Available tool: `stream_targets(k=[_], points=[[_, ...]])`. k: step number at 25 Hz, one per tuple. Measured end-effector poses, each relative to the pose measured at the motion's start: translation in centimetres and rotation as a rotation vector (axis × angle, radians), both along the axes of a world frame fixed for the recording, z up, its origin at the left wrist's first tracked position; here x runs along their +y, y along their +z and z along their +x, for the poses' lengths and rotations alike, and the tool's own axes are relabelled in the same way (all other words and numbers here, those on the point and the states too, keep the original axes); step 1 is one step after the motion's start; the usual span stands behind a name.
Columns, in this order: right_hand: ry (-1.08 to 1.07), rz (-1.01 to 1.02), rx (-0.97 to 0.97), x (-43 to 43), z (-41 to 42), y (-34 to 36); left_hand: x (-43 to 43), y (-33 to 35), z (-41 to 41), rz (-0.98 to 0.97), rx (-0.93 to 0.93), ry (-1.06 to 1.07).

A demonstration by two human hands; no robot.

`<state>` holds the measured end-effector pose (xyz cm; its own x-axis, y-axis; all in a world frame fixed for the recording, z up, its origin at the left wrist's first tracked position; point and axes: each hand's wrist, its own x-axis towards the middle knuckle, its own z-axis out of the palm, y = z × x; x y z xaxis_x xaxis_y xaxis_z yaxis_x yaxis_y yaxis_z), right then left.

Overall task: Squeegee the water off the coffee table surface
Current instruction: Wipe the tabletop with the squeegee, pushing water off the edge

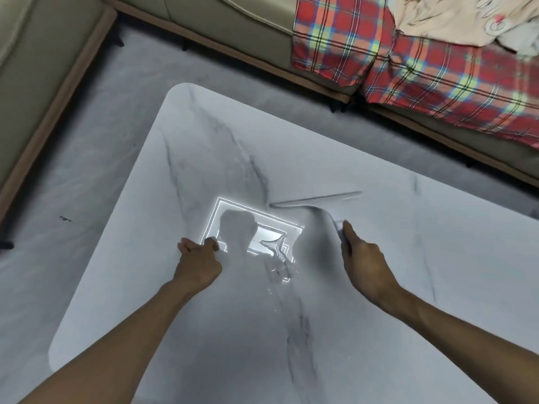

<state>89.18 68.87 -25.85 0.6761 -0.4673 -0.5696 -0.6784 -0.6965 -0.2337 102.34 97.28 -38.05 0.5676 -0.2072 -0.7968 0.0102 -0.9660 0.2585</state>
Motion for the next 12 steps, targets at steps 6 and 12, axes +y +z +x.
stream_targets(k=[6, 12], points=[[-0.068, -0.035, -0.141, -2.6, 2.5, 2.4, -0.5, 0.6, 0.1, 0.011, -0.071, 0.013], [-0.274, 0.071, -0.143, -4.7, 14.1, -0.9, 0.5, -0.6, 0.0, -0.002, -0.101, -0.032]])
